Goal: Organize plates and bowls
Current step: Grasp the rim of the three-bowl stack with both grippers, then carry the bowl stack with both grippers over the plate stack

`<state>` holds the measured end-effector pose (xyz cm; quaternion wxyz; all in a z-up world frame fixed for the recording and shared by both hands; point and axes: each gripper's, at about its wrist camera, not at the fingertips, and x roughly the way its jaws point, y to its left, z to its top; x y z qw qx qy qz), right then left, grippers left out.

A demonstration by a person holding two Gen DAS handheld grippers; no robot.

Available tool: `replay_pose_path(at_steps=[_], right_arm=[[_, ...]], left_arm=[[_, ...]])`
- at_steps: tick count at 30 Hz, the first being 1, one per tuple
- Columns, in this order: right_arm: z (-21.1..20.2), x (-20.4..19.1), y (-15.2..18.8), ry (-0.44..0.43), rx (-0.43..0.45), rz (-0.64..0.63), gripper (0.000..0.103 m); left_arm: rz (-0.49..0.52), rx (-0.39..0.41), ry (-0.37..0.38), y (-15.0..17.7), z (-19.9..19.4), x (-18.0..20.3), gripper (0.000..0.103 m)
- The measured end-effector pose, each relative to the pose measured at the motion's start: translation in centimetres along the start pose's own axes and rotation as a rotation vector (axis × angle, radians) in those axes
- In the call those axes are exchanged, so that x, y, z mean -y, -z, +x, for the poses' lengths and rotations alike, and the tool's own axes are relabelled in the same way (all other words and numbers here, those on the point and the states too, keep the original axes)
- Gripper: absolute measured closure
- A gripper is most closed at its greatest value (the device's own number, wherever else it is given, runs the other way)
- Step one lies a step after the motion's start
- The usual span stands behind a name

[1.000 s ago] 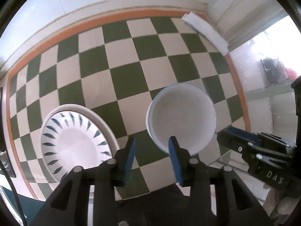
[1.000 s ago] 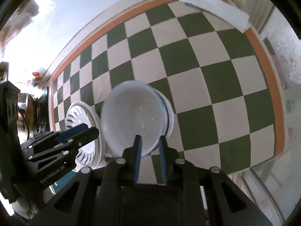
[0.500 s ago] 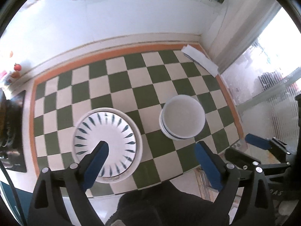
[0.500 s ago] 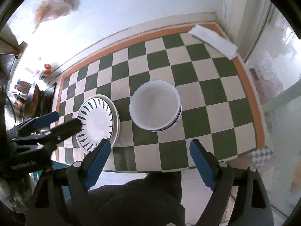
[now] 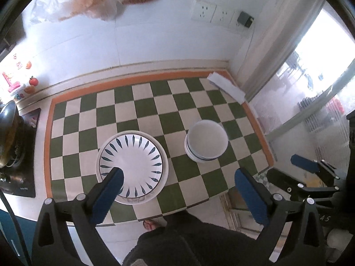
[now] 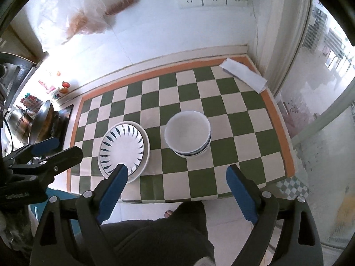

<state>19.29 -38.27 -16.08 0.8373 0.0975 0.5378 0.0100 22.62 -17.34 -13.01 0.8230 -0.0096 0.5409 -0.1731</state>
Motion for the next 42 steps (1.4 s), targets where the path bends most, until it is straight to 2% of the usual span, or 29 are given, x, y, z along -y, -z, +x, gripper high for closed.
replay_pose_path(at_steps=[4,10,18,23,31,36,39,42], right_arm=[[-1.0,-0.3,0.4,0.006,0.017,-0.008,0.01],[-1.6,-0.3,0.6,-0.001,0.034,-0.003,0.009],[0.6,2.5,-0.7,-0.018,0.036,0.074,0.008],[5.3,5.9,-2.0,-0.089,0.031,0.166,0.008],[16.4,11.4,-2.8,-0.196,-0.144,0.332,0.008],[22.0,13.4,-2.5,-0.272,-0.223,0.388,0.008],[25.0,13.9,-2.3,-0.32,-0.267,0.414,0.009],[28.0,14.2,-1.9,-0.365,-0.321,0.448,0.009]], left_arm=[[-0.003,0.02,-0.007,0.4,-0.6,0.3,0.0],[0.026,-0.008,0.005,0.5,-0.2,1.1,0.0],[-0.002,-0.078,0.029,-1.1,4.6,1.0,0.0],[-0.018,-0.179,0.041,-2.6,10.3,0.7,0.0],[-0.047,-0.36,0.057,-5.0,20.2,0.4,0.001],[-0.133,-0.491,0.092,-5.7,26.0,-0.6,0.001],[-0.16,-0.517,0.069,-6.1,28.1,-1.1,0.001],[-0.187,-0.555,0.089,-6.3,29.9,-1.5,0.001]])
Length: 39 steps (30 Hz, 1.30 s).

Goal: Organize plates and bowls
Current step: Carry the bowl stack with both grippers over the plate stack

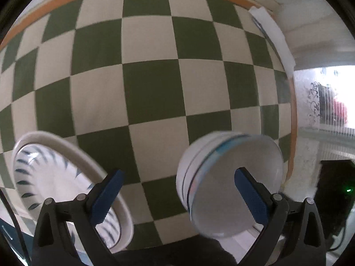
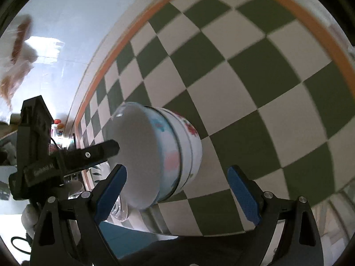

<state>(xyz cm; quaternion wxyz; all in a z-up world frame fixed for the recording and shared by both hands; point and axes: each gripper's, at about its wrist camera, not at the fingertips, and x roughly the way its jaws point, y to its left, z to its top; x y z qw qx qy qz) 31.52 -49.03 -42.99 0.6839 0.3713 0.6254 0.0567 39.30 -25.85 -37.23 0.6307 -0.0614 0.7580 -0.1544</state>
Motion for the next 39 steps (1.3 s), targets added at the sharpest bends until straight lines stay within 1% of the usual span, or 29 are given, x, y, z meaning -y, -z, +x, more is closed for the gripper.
replay_pose_path(at_steps=[3,4,5,6,8,9,10,11,12,14,17,19,23,26,32,36,39], right_arm=[[1.7,0.7,-0.6,-0.025,-0.033,0.026,0.01],[2.4,0.9,-0.8,-0.036,-0.045,0.029,0.011],[2.9,1.0,-1.0,-0.043,-0.054,0.031,0.012],[3.3,1.0,-1.1,-0.047,-0.064,0.033,0.013],[4.4,1.1,-1.4,-0.073,-0.089,0.041,0.015],[4.8,1.1,-1.5,-0.081,-0.099,0.044,0.017],[5.3,1.2,-1.6,-0.087,-0.111,0.044,0.02],[5.7,1.1,-1.7,-0.094,-0.118,0.043,0.026],[6.0,1.1,-1.9,-0.101,-0.124,0.042,0.037],[6.5,1.0,-2.1,-0.081,-0.111,0.041,0.048],[6.8,0.8,-1.7,-0.087,-0.093,0.028,0.048],[7.0,0.6,-1.5,-0.093,-0.082,0.008,0.049],[7.4,0.3,-1.7,-0.098,-0.084,0.0,0.05],[7.6,-0.2,-1.9,-0.1,-0.089,-0.013,0.051],[6.1,-1.0,-2.6,-0.097,-0.102,-0.062,0.055],[6.0,-2.1,-2.9,-0.099,-0.127,-0.086,0.055],[6.2,-3.7,-3.1,-0.101,-0.137,-0.108,0.055]], left_arm=[[-0.006,-0.046,0.053,-0.8,1.2,-0.3,0.003],[-0.004,-0.054,0.054,-1.0,1.5,-0.3,0.006],[0.0,-0.059,0.069,-1.1,1.8,-0.3,0.011],[0.006,-0.068,0.084,-1.1,2.1,-0.2,0.014],[0.016,-0.096,0.119,-1.0,2.7,0.0,0.025],[0.02,-0.103,0.14,-1.0,2.9,0.1,0.039],[0.026,-0.117,0.165,-1.0,3.3,0.2,0.043],[0.032,-0.122,0.19,-1.0,3.5,0.2,0.044],[0.04,-0.118,0.196,-0.9,3.6,0.3,0.045],[0.077,-0.096,0.187,-0.8,3.5,0.6,0.045],[0.095,-0.073,0.187,-0.5,3.1,0.6,0.045],[0.09,-0.059,0.188,-0.2,2.9,0.4,0.045],[0.081,-0.041,0.169,-0.2,2.9,0.6,0.045],[0.079,-0.031,0.158,-0.1,2.5,0.5,0.045],[0.058,-0.005,0.149,0.0,2.0,0.0,0.045],[0.025,0.018,0.158,0.2,1.0,-0.9,0.045],[0.008,0.041,0.166,0.4,-0.4,-1.5,0.045]])
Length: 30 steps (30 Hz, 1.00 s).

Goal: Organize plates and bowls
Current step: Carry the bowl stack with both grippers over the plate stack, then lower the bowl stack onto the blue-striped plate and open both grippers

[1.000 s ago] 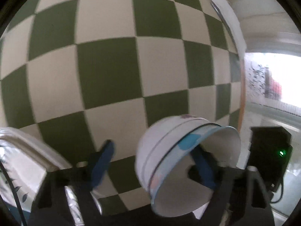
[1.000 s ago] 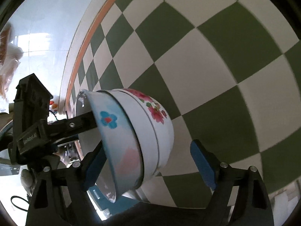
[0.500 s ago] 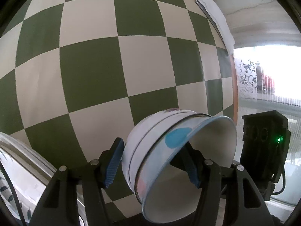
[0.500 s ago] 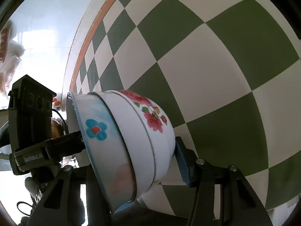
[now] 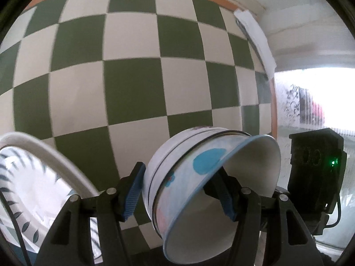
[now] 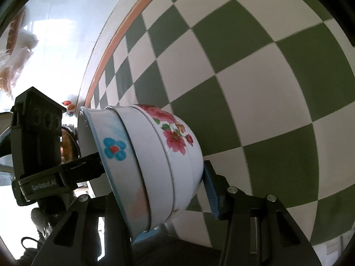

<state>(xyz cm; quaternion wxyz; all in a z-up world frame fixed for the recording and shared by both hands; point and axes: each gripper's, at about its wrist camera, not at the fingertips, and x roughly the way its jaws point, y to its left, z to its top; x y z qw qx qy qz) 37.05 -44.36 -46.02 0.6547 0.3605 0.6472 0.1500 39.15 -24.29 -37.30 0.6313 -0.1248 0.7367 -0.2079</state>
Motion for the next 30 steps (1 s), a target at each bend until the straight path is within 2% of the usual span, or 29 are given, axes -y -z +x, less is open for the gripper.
replay_pose_path(at_steps=[7,16,22,30], right_arm=[[0.2,-5.5,-0.3,0.006,-0.008,-0.071,0.055],[5.2,-12.7,1.3,-0.018,-0.058,-0.143,0.056],[10.1,-16.0,2.2,-0.017,-0.118,-0.183,0.056],[14.2,-16.7,2.9,0.007,-0.183,-0.182,0.056]], left_arm=[[-0.023,0.066,0.017,0.7,-4.9,-2.2,0.045],[-0.085,0.111,-0.019,3.0,-9.6,-8.7,0.045],[-0.155,0.12,-0.029,3.3,-10.7,-13.7,0.045],[-0.216,0.101,-0.021,3.5,-9.8,-17.6,0.045]])
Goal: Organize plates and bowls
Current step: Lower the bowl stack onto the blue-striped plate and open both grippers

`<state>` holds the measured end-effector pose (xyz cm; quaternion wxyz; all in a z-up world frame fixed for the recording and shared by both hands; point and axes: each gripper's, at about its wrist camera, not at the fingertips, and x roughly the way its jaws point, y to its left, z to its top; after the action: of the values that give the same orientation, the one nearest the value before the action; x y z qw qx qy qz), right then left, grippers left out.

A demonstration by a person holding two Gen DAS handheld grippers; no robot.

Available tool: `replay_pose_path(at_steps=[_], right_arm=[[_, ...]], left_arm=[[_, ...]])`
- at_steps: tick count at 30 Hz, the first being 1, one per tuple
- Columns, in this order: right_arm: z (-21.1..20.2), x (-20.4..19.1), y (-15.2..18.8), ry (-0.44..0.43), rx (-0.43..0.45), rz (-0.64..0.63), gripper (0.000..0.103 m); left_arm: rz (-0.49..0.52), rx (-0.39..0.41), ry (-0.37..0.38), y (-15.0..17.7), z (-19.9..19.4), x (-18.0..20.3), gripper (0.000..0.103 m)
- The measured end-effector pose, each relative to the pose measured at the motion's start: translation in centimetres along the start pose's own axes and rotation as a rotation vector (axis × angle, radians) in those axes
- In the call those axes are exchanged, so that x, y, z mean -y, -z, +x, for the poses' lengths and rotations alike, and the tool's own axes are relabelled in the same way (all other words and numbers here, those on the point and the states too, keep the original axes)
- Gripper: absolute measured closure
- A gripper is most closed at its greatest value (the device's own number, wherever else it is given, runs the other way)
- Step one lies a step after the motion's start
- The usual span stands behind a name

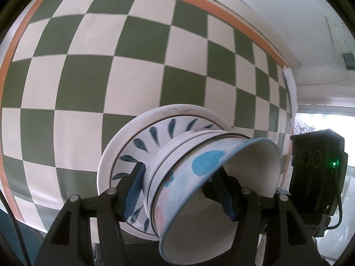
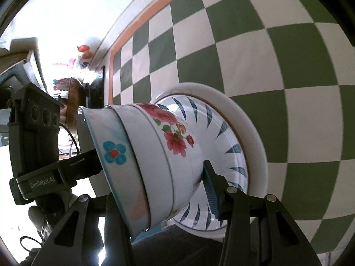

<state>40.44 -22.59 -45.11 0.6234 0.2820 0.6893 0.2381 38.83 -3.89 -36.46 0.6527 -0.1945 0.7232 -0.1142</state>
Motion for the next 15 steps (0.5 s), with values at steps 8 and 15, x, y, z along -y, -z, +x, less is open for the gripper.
replay_pose_path(at_steps=[8,15], right_arm=[[1.3,0.5,0.3,0.006,-0.011,0.018,0.056],[0.9,0.7,0.3,0.011,-0.006,0.026,0.056]], left_arm=[[0.012,-0.029,-0.005,-0.1,0.9,-0.9,0.045],[0.045,-0.035,-0.025,-0.1,1.1,-0.4,0.045]])
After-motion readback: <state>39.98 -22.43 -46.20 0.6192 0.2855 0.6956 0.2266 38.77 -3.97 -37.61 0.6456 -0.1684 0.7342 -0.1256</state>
